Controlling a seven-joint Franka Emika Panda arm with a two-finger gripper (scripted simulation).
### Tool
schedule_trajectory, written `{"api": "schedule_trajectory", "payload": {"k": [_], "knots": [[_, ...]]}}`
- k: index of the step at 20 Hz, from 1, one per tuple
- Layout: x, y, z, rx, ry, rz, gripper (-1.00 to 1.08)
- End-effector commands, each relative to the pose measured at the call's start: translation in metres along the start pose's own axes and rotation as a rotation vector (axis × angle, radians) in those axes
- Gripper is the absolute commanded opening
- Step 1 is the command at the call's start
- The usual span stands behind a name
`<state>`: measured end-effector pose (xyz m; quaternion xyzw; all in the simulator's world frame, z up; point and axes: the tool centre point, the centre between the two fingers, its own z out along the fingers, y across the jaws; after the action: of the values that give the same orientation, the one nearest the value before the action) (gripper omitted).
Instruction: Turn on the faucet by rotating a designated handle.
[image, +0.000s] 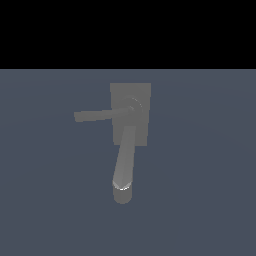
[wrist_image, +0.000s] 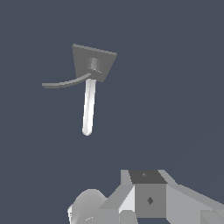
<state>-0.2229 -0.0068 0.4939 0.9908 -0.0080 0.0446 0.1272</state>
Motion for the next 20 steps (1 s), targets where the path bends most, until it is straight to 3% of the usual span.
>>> {"api": "schedule_trajectory", "payload": {"k": [1, 11, 20], "knots": [[0.003, 0.004, -0.01, -0.068, 0.044, 0.011, -1.0], [0.015, 0.012, -0.072, -0.445, 0.288, 0.054, -1.0], [0.024, -0.011, -0.135, -0.809, 0.508, 0.046, -1.0]]}}
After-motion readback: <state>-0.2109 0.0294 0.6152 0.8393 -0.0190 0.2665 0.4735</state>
